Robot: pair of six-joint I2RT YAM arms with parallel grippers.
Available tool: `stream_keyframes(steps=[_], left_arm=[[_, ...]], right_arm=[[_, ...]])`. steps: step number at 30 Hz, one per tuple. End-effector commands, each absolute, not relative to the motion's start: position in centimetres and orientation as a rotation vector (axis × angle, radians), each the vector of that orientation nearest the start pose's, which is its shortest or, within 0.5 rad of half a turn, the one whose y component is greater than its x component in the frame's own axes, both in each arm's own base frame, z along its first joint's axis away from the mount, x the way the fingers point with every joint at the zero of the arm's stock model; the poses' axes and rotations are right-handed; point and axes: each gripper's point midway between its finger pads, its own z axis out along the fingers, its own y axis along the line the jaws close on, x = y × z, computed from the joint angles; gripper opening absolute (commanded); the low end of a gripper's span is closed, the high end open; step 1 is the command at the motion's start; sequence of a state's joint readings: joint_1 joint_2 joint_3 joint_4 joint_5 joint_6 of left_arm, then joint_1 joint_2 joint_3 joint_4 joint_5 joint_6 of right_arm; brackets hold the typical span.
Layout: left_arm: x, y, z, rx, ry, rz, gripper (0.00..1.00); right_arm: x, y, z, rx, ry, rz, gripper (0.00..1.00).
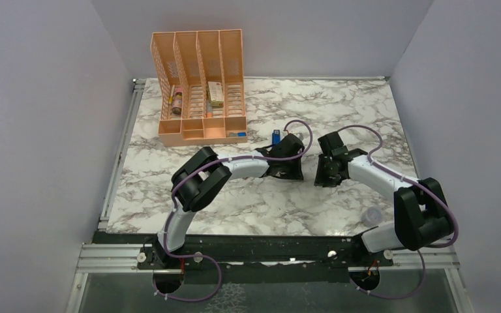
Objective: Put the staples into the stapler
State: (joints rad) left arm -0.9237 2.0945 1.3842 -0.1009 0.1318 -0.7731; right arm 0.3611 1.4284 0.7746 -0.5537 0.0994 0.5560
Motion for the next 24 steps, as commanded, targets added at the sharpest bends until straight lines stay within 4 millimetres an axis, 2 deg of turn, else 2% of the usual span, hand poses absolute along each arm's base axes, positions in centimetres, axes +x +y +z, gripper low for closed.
stream_keyframes(steps=[1, 4, 11, 18, 22, 24], left_arm=[[27.9, -44.6, 4.8, 0.263, 2.534, -0.896, 0.09], [27.9, -44.5, 5.0, 0.261, 2.529, -0.898, 0.09], [28.2, -44.7, 6.5, 0.280, 2.486, -0.911, 0.12], [28.5, -44.6, 8.4, 0.302, 2.442, -0.909, 0.19], [28.8, -44.2, 10.3, 0.319, 2.397, -0.899, 0.25], [29.2, -43.6, 11.8, 0.325, 2.352, -0.869, 0.32]], right_arm=[[23.3, 9.2, 0.5, 0.294, 2.838, 0.032, 0.25], [23.7, 9.2, 0.8, 0.299, 2.826, 0.032, 0.26], [26.0, 9.4, 4.5, 0.321, 2.696, 0.062, 0.38], [26.5, 9.3, 5.8, 0.304, 2.663, 0.063, 0.53], [27.2, 9.4, 8.0, 0.294, 2.591, 0.097, 0.62], [27.6, 9.5, 9.6, 0.284, 2.535, 0.124, 0.66]])
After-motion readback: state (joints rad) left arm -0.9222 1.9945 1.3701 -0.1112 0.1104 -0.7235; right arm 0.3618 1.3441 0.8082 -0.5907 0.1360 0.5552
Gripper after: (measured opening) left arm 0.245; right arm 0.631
